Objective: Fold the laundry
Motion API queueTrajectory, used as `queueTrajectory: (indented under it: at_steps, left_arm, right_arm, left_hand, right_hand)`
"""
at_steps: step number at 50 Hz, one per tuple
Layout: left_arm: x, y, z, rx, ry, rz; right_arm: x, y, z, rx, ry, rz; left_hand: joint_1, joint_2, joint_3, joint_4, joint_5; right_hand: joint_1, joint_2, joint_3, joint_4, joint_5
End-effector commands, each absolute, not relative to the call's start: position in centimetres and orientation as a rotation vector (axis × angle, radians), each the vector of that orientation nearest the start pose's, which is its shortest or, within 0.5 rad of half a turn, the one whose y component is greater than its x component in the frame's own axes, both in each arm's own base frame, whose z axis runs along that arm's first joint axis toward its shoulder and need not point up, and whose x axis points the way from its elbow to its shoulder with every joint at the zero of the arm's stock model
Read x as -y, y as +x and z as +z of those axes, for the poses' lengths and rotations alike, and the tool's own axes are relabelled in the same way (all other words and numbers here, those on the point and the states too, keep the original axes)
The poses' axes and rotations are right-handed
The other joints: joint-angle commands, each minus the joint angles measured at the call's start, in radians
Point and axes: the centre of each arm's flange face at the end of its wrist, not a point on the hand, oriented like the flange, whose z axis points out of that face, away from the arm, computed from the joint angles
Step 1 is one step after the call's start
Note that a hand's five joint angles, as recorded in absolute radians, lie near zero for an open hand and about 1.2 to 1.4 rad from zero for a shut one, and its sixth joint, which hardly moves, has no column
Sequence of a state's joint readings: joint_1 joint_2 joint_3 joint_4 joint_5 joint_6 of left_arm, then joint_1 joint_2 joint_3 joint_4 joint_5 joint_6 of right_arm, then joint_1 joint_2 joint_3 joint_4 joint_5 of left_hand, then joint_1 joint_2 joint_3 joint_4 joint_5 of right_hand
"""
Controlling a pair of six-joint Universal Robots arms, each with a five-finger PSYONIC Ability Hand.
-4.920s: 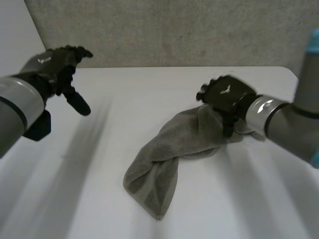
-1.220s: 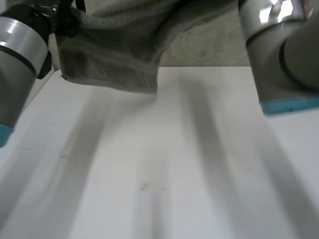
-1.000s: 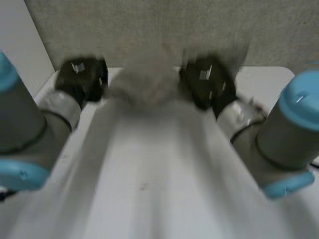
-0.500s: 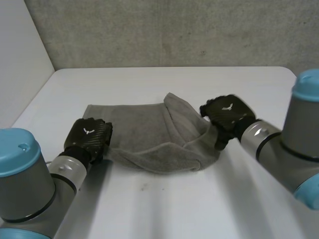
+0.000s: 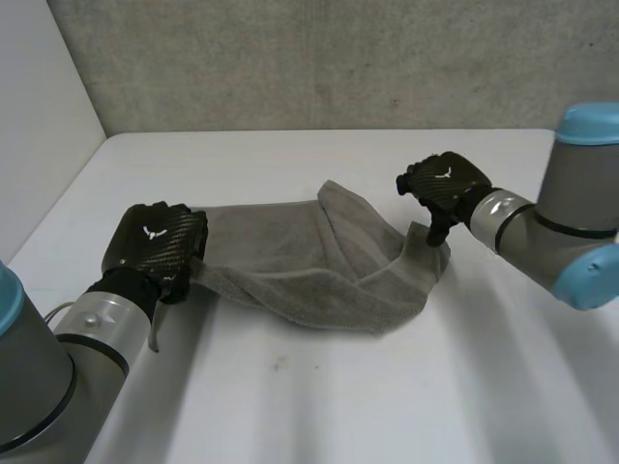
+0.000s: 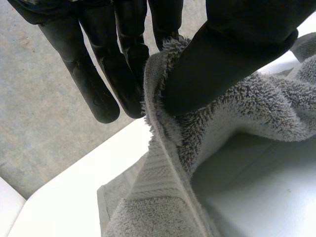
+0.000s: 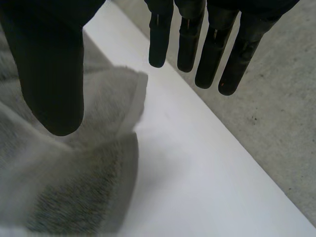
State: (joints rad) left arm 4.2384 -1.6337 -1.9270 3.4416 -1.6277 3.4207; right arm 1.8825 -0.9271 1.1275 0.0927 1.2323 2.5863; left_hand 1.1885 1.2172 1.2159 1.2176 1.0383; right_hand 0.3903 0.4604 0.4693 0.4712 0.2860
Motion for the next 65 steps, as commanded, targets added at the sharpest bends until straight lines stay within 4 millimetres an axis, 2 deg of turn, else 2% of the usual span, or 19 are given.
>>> queueTrajectory:
  at_steps: [1,14,16,18,21,26,29,34,35,37,39,40,42,43,45,52,55,57,65]
  left_arm:
    - [20.2,-24.4,21.0,-2.278,0.832,-2.127]
    - [20.1,-24.3,20.5,-2.29,0.835,-2.109]
    - [20.2,-24.3,20.5,-2.29,0.833,-2.108]
    - [20.2,-24.1,20.2,-2.296,0.832,-2.094]
    - [20.2,-24.1,20.2,-2.294,0.833,-2.096]
    - [20.4,-24.0,20.2,-2.29,0.822,-2.093]
    - [20.5,-23.9,20.3,-2.287,0.819,-2.093]
    - [22.0,-23.4,22.9,-2.186,0.741,-2.186]
    - [22.0,-23.4,23.0,-2.186,0.741,-2.187]
    - [22.5,-23.2,25.0,-2.113,0.71,-2.256]
    - [23.1,-22.9,29.3,-1.95,0.662,-2.371]
    - [23.1,-22.9,29.3,-1.95,0.661,-2.371]
    - [23.3,-22.3,34.1,-1.768,0.621,-2.456]
    - [23.3,-22.3,34.1,-1.768,0.621,-2.456]
    - [22.9,-22.0,38.0,-1.657,0.63,-2.483]
    - [21.5,-22.4,40.7,-1.74,0.8,-2.426]
    - [22.7,-23.2,37.8,-1.918,0.934,-2.281]
    - [24.3,-24.0,34.0,-2.106,1.037,-2.098]
    - [28.8,-25.6,26.5,-2.218,1.229,-1.756]
  right_arm:
    - [36.0,29.0,15.2,-2.09,-1.436,-1.785]
    - [37.4,30.2,12.6,-2.135,-1.509,-1.803]
    - [37.4,30.2,12.6,-2.135,-1.51,-1.806]
    - [37.2,30.5,13.3,-2.124,-1.514,-1.823]
    - [37.0,30.7,13.8,-2.116,-1.513,-1.843]
    - [36.0,29.9,19.0,-2.076,-1.464,-1.941]
    - [35.6,29.4,20.1,-2.079,-1.433,-1.957]
    - [34.9,25.3,28.0,-2.069,-1.118,-2.131]
    - [34.9,25.2,28.0,-2.068,-1.117,-2.131]
    - [33.8,23.8,32.5,-2.001,-1.004,-2.26]
    - [32.9,23.0,34.8,-1.968,-0.98,-2.325]
    - [32.9,23.0,34.8,-1.967,-0.98,-2.325]
    - [29.8,21.4,39.6,-1.922,-0.965,-2.424]
    - [29.8,21.3,39.6,-1.922,-0.965,-2.425]
    - [27.4,20.0,42.8,-1.896,-0.98,-2.486]
    - [26.0,19.7,41.5,-2.014,-1.153,-2.332]
    - [25.5,20.3,39.3,-2.085,-1.298,-2.193]
    - [25.6,21.3,36.7,-2.122,-1.441,-2.072]
    - [29.5,22.0,30.3,-2.325,-1.568,-1.828]
  left_hand:
    - [0.208,0.179,0.18,0.179,0.183]
    - [0.208,0.179,0.18,0.179,0.183]
    - [0.208,0.179,0.18,0.179,0.183]
    - [0.208,0.179,0.18,0.179,0.183]
    - [0.208,0.179,0.18,0.179,0.183]
    - [0.208,0.179,0.18,0.179,0.183]
    - [0.208,0.179,0.18,0.179,0.183]
    - [0.208,0.179,0.18,0.179,0.183]
    - [0.208,0.179,0.18,0.179,0.183]
    - [0.208,0.179,0.18,0.179,0.183]
    - [0.208,0.179,0.18,0.179,0.183]
    - [0.208,0.179,0.18,0.179,0.183]
    - [0.208,0.179,0.18,0.179,0.183]
    - [0.208,0.179,0.18,0.179,0.183]
    - [0.208,0.179,0.18,0.179,0.183]
    - [0.208,0.179,0.18,0.179,0.183]
    - [0.208,0.179,0.18,0.179,0.183]
    - [0.208,0.179,0.18,0.179,0.183]
    - [0.208,0.179,0.18,0.179,0.183]
  right_hand:
    - [0.115,0.044,0.036,0.034,0.044]
    - [0.17,0.1,0.091,0.089,0.1]
    - [0.343,0.273,0.264,0.263,0.273]
    - [0.902,0.831,0.823,0.821,0.831]
    - [1.006,0.936,0.927,0.925,0.936]
    - [1.006,0.936,0.927,0.925,0.936]
    - [1.006,0.936,0.927,0.925,0.936]
    - [1.006,0.936,0.927,0.925,0.936]
    - [1.006,0.936,0.927,0.925,0.936]
    - [1.006,0.936,0.927,0.925,0.936]
    - [1.006,0.936,0.927,0.925,0.936]
    - [1.006,0.936,0.927,0.925,0.936]
    - [1.006,0.936,0.927,0.925,0.936]
    - [1.006,0.936,0.927,0.925,0.936]
    - [1.006,0.936,0.927,0.925,0.936]
    - [1.006,0.936,0.927,0.925,0.936]
    - [1.006,0.936,0.927,0.925,0.936]
    - [1.006,0.936,0.927,0.925,0.936]
    - [1.006,0.936,0.927,0.925,0.936]
